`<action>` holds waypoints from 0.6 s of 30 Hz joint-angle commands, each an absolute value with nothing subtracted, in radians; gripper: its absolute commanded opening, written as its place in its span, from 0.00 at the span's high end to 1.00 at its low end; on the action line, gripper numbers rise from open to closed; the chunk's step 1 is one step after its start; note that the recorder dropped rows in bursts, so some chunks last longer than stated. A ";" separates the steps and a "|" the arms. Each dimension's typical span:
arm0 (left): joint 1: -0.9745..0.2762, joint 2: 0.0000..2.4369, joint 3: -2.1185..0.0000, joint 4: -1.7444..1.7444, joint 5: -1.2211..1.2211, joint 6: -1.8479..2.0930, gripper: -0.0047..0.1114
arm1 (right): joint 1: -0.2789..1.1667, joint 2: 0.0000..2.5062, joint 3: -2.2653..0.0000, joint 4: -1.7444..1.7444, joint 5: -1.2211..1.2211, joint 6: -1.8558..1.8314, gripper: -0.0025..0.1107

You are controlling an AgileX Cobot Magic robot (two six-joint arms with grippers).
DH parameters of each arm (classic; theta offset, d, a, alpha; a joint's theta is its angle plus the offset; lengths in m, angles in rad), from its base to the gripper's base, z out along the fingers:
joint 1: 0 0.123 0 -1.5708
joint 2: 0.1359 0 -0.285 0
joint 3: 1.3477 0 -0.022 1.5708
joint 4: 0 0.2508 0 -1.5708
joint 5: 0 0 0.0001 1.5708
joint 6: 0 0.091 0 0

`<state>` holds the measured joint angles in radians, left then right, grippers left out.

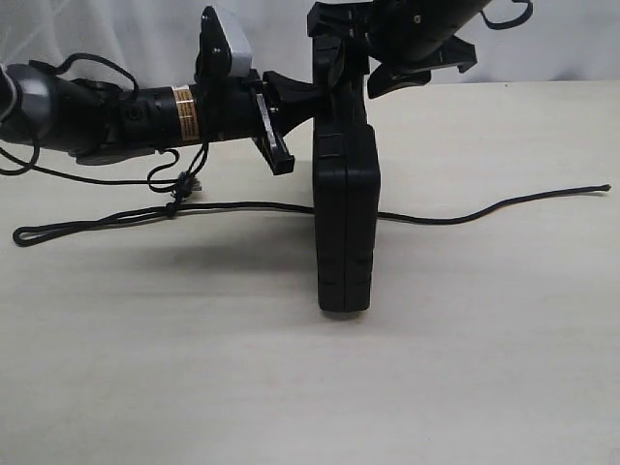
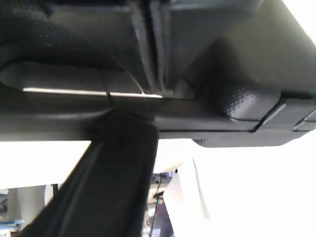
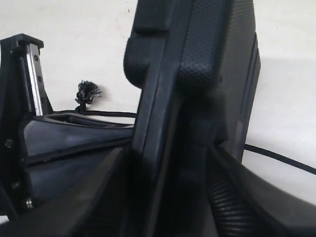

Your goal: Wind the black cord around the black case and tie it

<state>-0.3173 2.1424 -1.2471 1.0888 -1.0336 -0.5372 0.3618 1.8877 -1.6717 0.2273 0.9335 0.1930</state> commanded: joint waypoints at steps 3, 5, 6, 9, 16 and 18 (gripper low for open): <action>-0.349 2.155 -1.240 1.061 -1.053 -0.493 0.96 | 0.360 1.942 -1.638 0.138 1.060 0.172 0.57; -0.358 2.155 -1.240 1.061 -1.061 -0.486 0.96 | 0.360 1.942 -1.638 0.138 1.060 0.172 0.57; -0.362 2.155 -1.240 1.061 -1.062 -0.477 0.96 | 0.360 1.942 -1.638 0.138 1.060 0.172 0.57; -0.366 2.155 -1.240 1.061 -1.057 -0.470 0.96 | 0.360 1.942 -1.638 0.138 1.060 0.172 0.57; -0.371 2.155 -1.240 1.061 -1.051 -0.468 0.96 | 0.360 1.942 -1.638 0.138 1.047 0.170 0.57; -0.377 2.155 -1.240 1.059 -1.042 -0.456 0.96 | 0.360 1.942 -1.638 0.147 1.034 0.170 0.57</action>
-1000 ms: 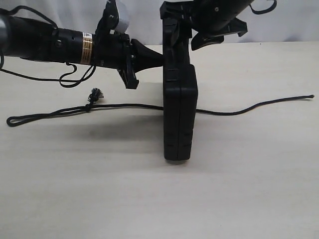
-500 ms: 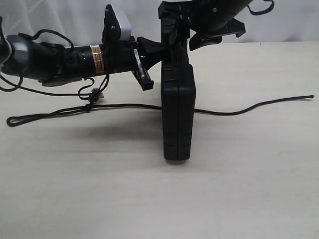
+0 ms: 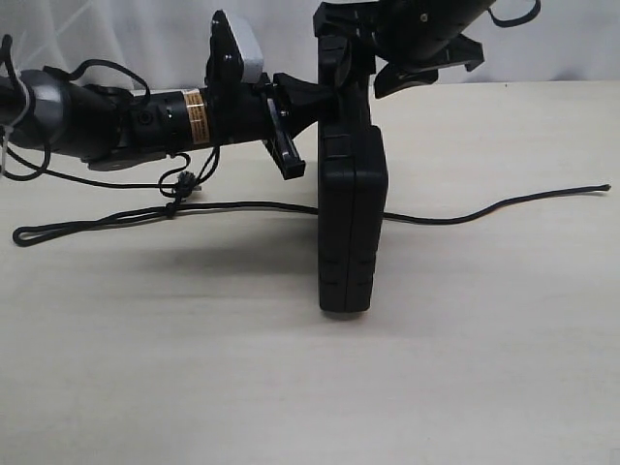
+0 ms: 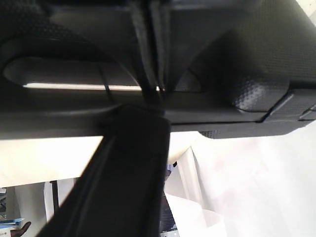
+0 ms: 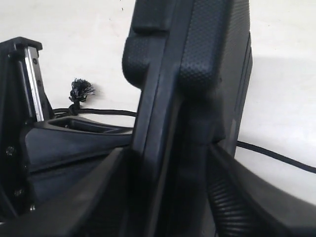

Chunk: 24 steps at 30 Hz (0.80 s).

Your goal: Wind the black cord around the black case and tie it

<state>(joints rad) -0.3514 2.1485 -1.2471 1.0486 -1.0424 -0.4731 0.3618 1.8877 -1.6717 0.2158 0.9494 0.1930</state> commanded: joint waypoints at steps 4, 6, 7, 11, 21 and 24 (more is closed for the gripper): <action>-0.385 2.155 -1.240 1.059 -1.015 -0.441 0.96 | 0.360 1.942 -1.638 0.190 0.995 0.166 0.57; -0.385 2.155 -1.240 1.059 -1.015 -0.441 0.96 | 0.360 1.942 -1.638 0.220 0.978 0.142 0.57; -0.385 2.155 -1.240 1.059 -1.012 -0.441 0.96 | 0.360 1.942 -1.638 0.227 0.970 0.137 0.57; -0.385 2.155 -1.240 1.059 -1.002 -0.441 0.96 | 0.360 1.942 -1.638 0.223 0.961 0.134 0.57; -0.385 2.155 -1.240 1.068 -0.979 -0.441 0.96 | 0.360 1.934 -1.653 0.219 0.923 0.134 0.57; -0.385 2.155 -1.240 1.072 -0.974 -0.441 0.96 | 0.360 1.934 -1.687 0.219 0.949 0.134 0.57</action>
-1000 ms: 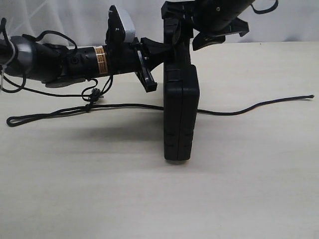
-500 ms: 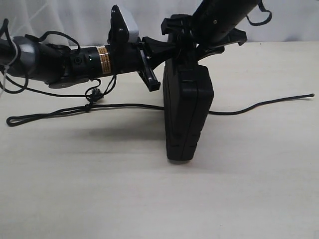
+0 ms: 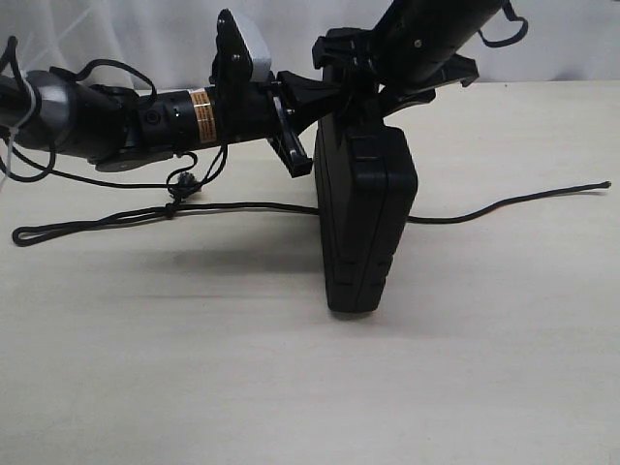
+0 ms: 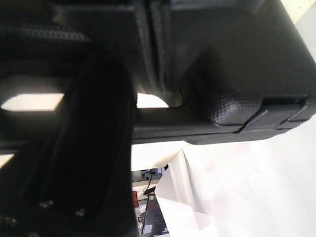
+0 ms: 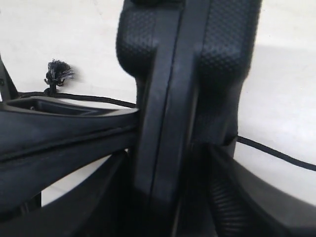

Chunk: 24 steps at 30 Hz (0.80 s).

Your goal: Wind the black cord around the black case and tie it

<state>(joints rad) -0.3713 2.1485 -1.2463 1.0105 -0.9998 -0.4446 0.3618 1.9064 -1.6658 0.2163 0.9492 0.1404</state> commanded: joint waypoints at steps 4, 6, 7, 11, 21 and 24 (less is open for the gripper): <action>-0.385 2.155 -1.240 1.078 -0.974 -0.441 0.96 | 0.362 1.932 -1.709 0.219 0.962 0.134 0.57; -0.385 2.155 -1.240 1.078 -0.974 -0.441 0.96 | 0.362 1.927 -1.711 0.219 0.962 0.134 0.57; -0.385 2.155 -1.240 1.078 -0.974 -0.441 0.96 | 0.362 1.925 -1.711 0.219 0.962 0.134 0.57; -0.385 2.155 -1.240 1.078 -0.974 -0.441 0.96 | 0.362 1.916 -1.711 0.215 0.955 0.134 0.57; -0.385 2.155 -1.240 1.078 -0.974 -0.443 0.96 | 0.362 1.895 -1.733 0.215 0.919 0.134 0.57; -0.385 2.155 -1.240 1.078 -0.974 -0.445 0.96 | 0.362 1.893 -1.733 0.215 0.911 0.134 0.57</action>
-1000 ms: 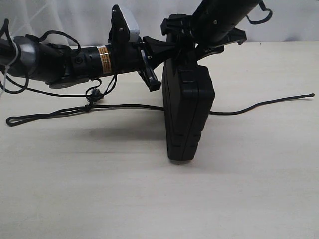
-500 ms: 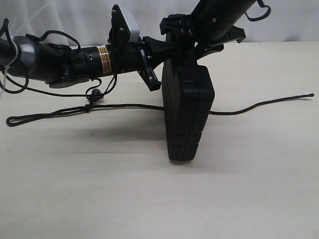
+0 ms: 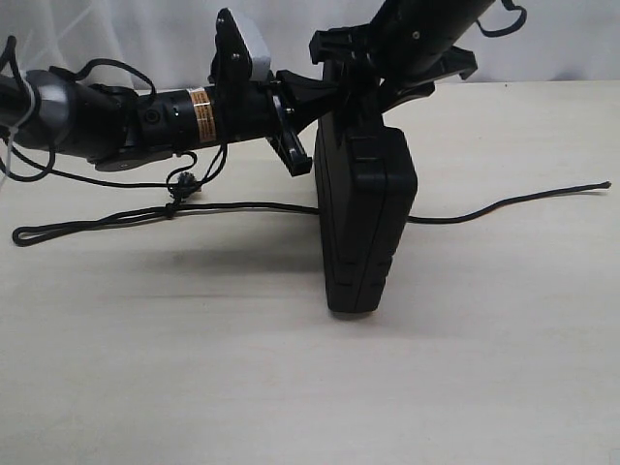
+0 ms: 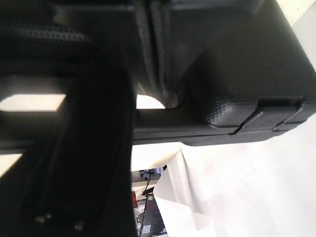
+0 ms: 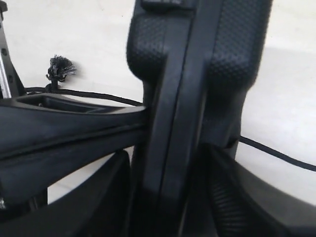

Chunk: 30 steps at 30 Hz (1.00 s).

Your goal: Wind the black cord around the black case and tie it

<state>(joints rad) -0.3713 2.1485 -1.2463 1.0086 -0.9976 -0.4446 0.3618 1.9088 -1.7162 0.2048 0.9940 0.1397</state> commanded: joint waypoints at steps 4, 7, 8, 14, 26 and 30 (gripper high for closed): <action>-0.385 2.155 -1.240 1.078 -0.974 -0.445 0.96 | 0.362 1.893 -1.733 0.215 0.909 0.124 0.57; -0.385 2.155 -1.240 1.078 -0.974 -0.445 0.96 | 0.362 1.893 -1.733 0.215 0.903 0.124 0.57; -0.385 2.155 -1.240 1.078 -0.973 -0.447 0.96 | 0.362 1.893 -1.733 0.215 0.903 0.124 0.57; -0.385 2.155 -1.240 1.078 -0.970 -0.447 0.96 | 0.362 1.893 -1.733 0.175 0.927 0.127 0.58; -0.385 2.155 -1.240 1.081 -0.971 -0.447 0.96 | 0.362 1.893 -1.733 0.108 0.994 0.146 0.72; -0.385 2.155 -1.240 1.084 -0.971 -0.447 0.96 | 0.362 1.893 -1.733 0.108 0.992 0.146 0.76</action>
<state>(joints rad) -0.3755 2.1485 -1.2463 1.0450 -1.0239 -0.4422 0.3618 1.8986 -1.7326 0.1264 0.9660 0.1495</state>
